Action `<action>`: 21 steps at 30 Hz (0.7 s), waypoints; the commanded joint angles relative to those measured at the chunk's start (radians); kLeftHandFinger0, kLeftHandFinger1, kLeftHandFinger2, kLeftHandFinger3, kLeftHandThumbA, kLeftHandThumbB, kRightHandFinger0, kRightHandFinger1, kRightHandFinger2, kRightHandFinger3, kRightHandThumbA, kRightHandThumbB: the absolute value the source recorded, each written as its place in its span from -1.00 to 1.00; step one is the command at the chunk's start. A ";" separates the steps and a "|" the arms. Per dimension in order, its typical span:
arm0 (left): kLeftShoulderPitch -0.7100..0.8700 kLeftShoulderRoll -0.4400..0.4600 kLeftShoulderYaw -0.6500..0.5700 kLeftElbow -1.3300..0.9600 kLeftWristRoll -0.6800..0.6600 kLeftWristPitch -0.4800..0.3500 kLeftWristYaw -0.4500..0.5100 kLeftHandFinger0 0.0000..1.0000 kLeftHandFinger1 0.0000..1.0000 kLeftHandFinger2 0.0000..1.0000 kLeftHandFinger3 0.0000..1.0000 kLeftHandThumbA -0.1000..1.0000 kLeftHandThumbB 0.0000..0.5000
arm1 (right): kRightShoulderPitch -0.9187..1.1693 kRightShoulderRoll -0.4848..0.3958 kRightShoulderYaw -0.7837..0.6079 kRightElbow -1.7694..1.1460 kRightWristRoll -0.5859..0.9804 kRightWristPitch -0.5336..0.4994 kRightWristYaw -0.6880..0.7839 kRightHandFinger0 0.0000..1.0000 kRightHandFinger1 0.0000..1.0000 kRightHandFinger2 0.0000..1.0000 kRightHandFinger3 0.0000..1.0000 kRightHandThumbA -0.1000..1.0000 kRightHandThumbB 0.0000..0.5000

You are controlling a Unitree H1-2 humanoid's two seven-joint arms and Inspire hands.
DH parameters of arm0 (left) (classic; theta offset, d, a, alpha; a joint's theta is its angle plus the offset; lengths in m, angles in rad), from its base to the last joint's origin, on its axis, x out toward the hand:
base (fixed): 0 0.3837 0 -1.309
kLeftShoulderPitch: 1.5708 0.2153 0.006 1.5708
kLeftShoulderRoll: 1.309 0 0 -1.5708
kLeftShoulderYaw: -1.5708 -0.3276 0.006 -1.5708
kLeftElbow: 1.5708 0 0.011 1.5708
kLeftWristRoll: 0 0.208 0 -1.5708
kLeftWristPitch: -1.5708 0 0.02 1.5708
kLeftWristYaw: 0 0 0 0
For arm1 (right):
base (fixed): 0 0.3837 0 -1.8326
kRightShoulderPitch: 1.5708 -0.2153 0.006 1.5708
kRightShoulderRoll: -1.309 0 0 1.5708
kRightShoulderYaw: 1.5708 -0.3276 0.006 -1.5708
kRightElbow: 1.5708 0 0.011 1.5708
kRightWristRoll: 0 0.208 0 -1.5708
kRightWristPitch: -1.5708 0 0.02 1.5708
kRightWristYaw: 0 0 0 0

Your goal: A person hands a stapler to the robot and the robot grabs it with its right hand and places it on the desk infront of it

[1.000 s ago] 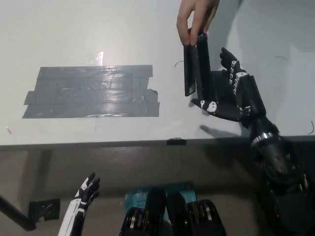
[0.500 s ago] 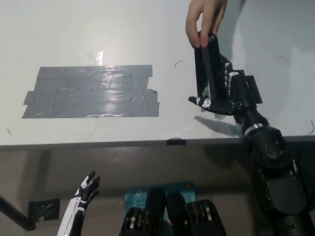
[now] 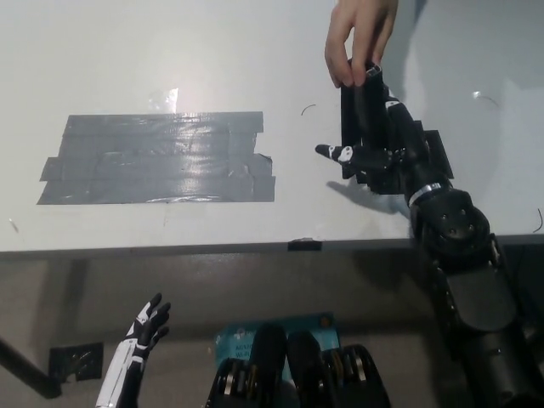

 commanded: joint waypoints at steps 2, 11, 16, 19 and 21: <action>-0.015 0.019 0.002 -0.024 0.014 -0.026 -0.002 1.00 1.00 1.00 1.00 1.00 0.80 | -0.105 -0.019 0.072 0.055 -0.189 0.186 -0.127 -0.99 -0.83 -0.39 -0.49 -0.99 -0.14; -0.020 0.026 -0.003 -0.025 0.022 -0.023 -0.005 1.00 1.00 1.00 1.00 1.00 0.77 | -0.085 -0.039 0.089 0.130 -0.202 0.194 -0.140 -0.94 -0.03 0.69 0.41 -1.00 -0.27; -0.024 0.029 -0.005 -0.028 0.040 -0.019 0.001 1.00 1.00 1.00 1.00 1.00 0.90 | -0.073 -0.040 0.088 0.105 -0.201 0.184 -0.127 -0.92 -0.01 0.69 0.43 -1.00 -0.33; -0.022 0.030 -0.009 -0.036 0.052 -0.010 0.001 1.00 1.00 1.00 1.00 1.00 0.98 | -0.071 -0.035 0.089 0.066 -0.205 0.203 -0.119 -0.91 0.01 0.70 0.48 -1.00 -0.35; -0.022 0.030 -0.010 -0.041 0.056 -0.002 0.001 1.00 1.00 1.00 1.00 1.00 1.00 | -0.072 -0.034 0.093 0.033 -0.209 0.222 -0.109 -0.89 0.02 0.73 0.54 -1.00 -0.37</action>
